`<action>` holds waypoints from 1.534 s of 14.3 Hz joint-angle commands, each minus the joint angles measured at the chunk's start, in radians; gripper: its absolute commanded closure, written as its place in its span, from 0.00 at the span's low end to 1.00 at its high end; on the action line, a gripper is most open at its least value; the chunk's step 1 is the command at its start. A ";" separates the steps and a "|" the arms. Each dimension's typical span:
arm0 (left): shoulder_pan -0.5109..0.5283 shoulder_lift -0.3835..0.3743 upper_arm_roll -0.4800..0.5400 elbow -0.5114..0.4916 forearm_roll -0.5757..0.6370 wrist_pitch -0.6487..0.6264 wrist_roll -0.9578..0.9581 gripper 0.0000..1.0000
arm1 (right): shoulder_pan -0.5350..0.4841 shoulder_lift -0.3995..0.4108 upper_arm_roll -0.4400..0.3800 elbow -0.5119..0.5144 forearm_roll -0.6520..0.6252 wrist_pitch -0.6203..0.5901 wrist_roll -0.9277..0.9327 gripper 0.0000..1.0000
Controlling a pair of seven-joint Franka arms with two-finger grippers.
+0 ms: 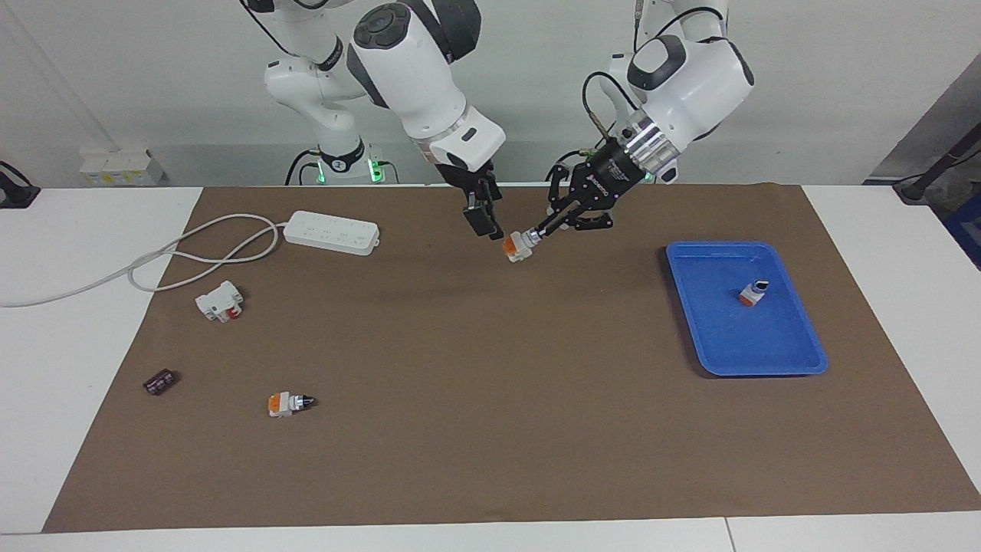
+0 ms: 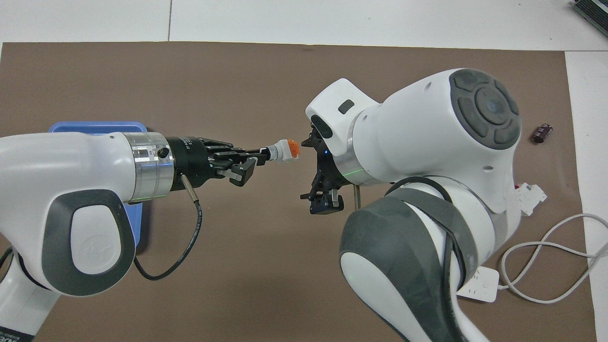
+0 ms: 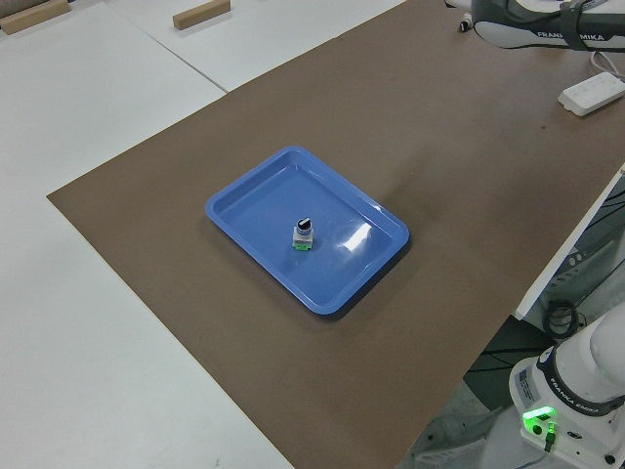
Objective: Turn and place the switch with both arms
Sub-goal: 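Open the right gripper to release the switch while the left gripper holds, then carry the switch to the blue tray while the right gripper withdraws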
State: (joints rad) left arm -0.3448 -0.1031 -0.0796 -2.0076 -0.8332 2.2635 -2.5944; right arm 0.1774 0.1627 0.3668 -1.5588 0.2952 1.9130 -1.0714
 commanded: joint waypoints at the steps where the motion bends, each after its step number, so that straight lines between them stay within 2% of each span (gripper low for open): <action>1: 0.013 -0.007 -0.005 -0.010 0.014 0.019 -0.007 1.00 | -0.010 -0.017 0.006 -0.014 0.024 -0.012 0.005 0.00; 2: 0.032 -0.006 -0.006 -0.003 0.022 0.008 -0.003 1.00 | -0.012 -0.017 0.006 -0.014 0.024 -0.012 0.007 0.00; 6: 0.036 0.000 -0.005 0.021 0.234 -0.030 0.003 1.00 | -0.038 -0.040 0.001 -0.015 0.024 -0.041 0.046 0.00; 10: 0.091 0.003 0.000 0.061 0.448 -0.153 0.138 1.00 | -0.117 -0.090 -0.002 -0.017 0.013 -0.106 0.223 0.00; 13: 0.160 0.002 0.001 0.059 0.584 -0.176 0.343 1.00 | -0.202 -0.095 -0.002 -0.015 0.008 -0.134 0.278 0.00; 15: 0.231 -0.003 0.001 0.053 0.605 -0.215 0.554 1.00 | -0.251 -0.094 -0.002 -0.015 -0.002 -0.149 0.370 0.00; 18: 0.352 -0.006 0.001 0.047 0.661 -0.243 0.877 1.00 | -0.260 -0.095 -0.003 -0.004 -0.086 -0.132 0.606 0.00; 22: 0.480 -0.013 0.003 0.018 0.667 -0.230 1.331 1.00 | -0.251 -0.117 -0.003 -0.006 -0.203 -0.120 0.922 0.00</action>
State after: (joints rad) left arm 0.0898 -0.1021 -0.0658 -1.9690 -0.1820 2.0441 -1.4336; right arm -0.0741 0.0706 0.3567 -1.5566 0.1498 1.7854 -0.2923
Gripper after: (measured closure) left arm 0.899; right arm 0.000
